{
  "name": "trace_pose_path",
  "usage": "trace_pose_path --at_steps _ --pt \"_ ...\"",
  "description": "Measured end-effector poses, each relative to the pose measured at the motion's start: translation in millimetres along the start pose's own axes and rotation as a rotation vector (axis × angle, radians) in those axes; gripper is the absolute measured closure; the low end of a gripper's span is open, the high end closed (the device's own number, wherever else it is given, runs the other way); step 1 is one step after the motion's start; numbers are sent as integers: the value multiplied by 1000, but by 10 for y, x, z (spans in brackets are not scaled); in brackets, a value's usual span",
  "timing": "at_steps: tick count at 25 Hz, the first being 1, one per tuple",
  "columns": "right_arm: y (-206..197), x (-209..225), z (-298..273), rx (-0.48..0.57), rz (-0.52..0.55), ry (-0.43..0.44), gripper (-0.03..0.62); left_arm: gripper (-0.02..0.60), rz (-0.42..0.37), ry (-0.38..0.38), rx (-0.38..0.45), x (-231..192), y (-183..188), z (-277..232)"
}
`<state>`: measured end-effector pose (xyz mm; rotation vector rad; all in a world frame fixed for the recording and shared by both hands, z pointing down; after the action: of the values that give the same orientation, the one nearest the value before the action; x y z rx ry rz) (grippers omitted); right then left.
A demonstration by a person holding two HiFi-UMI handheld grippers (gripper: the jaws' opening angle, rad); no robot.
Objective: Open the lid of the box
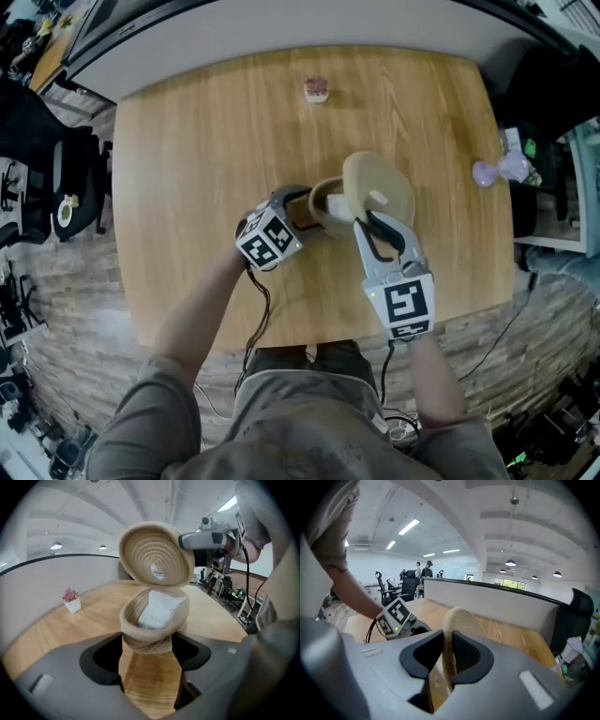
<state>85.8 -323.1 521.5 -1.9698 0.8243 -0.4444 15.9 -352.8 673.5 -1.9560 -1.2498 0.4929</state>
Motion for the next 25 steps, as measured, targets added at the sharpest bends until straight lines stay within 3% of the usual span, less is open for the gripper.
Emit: trace_pose_path --at_steps 4,7,10,13,18,25 --pt "202 275 315 80 -79 -70 525 256 196 43 -31 -74 2 203" --pt "405 372 543 144 -131 -95 525 267 263 82 -5 -110 84 460" --pt "634 385 752 209 -138 -102 525 284 274 154 36 -193 296 785" --pt "859 343 1000 278 -114 -112 525 349 280 237 86 -210 606 1174" --pt "1284 275 1389 365 -57 -154 525 353 282 382 227 -285 1166 1876" --pt "1881 118 1935 502 -15 -157 523 379 171 543 415 -390 1951 2857"
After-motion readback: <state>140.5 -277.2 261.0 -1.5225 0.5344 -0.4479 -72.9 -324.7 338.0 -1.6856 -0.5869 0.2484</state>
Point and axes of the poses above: the fingertips, and each gripper's own axes: z backward along the fingers, x to its right, y out of its top, the point moved 1 cm from there along z, backward along the fingers, and after that the axes turned 8 degrees about y, right-handed, at the moved point
